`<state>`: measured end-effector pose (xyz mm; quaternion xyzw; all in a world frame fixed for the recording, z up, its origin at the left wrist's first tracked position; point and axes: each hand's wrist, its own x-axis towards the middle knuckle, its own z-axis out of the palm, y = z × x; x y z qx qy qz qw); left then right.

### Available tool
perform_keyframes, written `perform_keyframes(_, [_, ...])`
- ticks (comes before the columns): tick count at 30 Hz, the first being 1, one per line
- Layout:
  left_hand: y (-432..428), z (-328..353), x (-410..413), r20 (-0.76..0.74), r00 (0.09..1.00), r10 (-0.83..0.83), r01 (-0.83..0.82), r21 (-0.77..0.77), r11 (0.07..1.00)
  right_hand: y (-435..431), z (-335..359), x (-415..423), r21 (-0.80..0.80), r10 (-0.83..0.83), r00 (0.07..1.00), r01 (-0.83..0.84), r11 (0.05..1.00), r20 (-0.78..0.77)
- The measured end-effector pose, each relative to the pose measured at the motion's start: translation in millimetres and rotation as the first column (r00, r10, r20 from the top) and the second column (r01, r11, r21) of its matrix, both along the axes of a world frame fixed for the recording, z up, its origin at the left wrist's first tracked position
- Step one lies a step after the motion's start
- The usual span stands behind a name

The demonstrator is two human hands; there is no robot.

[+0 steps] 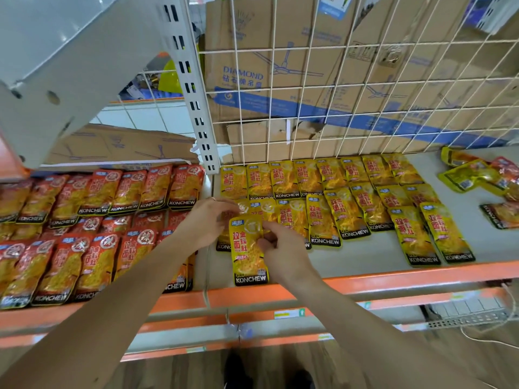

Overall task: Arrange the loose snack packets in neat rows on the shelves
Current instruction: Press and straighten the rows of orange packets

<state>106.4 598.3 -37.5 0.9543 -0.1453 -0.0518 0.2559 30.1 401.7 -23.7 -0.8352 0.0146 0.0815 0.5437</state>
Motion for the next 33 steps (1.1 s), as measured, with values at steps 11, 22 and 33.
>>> perform_keyframes(11, [10.5, 12.5, -23.9, 0.090, 0.979, 0.183, -0.166, -0.174, 0.971, 18.8, -8.7, 9.0, -0.201, 0.084, 0.995, -0.072, 0.977, 0.053])
perform_keyframes(22, [-19.7, 2.0, -82.6, 0.015, 0.998, 0.065, -0.066, 0.309, 0.949, -40.5, -18.7, 12.8, -0.741, 0.360, 0.918, -0.126, 0.659, 0.164])
perform_keyframes(33, [-48.9, 3.5, -83.9, 0.195, 0.980, -0.046, -0.020, 0.321, 0.947, -77.7, -27.3, 12.6, -0.747, 0.339, 0.928, -0.114, 0.655, 0.155])
